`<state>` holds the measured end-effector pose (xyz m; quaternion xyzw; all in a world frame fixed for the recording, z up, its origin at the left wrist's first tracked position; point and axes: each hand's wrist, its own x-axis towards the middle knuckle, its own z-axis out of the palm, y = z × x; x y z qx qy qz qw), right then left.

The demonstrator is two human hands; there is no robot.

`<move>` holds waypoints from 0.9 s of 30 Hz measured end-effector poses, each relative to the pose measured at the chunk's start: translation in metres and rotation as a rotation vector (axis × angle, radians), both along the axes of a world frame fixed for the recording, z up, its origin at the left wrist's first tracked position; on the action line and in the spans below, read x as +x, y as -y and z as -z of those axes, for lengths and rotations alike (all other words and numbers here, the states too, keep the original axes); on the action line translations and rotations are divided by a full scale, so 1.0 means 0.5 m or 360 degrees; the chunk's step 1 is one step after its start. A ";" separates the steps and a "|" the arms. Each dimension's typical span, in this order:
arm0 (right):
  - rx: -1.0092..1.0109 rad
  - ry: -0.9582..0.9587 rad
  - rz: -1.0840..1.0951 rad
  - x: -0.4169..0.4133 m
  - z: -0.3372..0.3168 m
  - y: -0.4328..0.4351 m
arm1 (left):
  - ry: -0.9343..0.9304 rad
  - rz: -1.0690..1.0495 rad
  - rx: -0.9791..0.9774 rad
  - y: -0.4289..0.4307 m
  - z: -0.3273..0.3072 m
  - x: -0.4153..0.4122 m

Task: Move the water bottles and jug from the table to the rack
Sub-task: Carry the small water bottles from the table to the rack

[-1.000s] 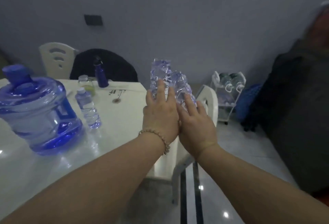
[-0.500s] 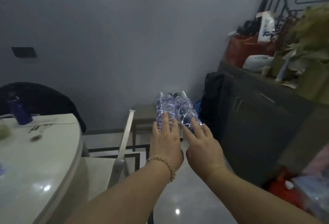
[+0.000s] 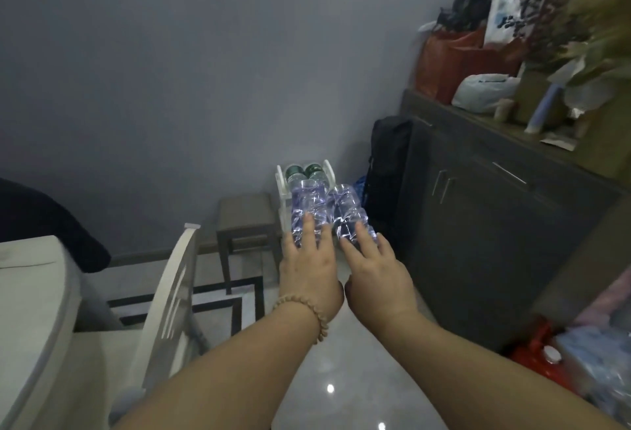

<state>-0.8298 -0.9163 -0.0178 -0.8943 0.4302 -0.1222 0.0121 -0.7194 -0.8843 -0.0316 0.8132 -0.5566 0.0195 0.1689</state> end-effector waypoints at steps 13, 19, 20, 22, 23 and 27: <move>0.0172 -0.0024 -0.0085 0.221 0.151 0.329 | -0.0190 -0.0045 0.0210 0.288 0.081 0.193; 0.0273 -0.0106 -0.0177 0.300 0.261 0.457 | -0.0352 -0.0242 0.0301 0.402 0.200 0.266; 0.0298 -0.0107 -0.0190 0.311 0.277 0.479 | -0.0364 -0.0274 0.0334 0.421 0.221 0.279; 0.0357 -0.0165 -0.0218 0.333 0.319 0.523 | -0.0356 -0.0298 0.0421 0.462 0.252 0.299; 0.0384 -0.0159 -0.0239 0.342 0.342 0.545 | -0.0333 -0.0302 0.0446 0.481 0.264 0.305; 0.0444 -0.0163 -0.0357 0.396 0.433 0.665 | -0.0322 -0.0392 0.0475 0.590 0.334 0.344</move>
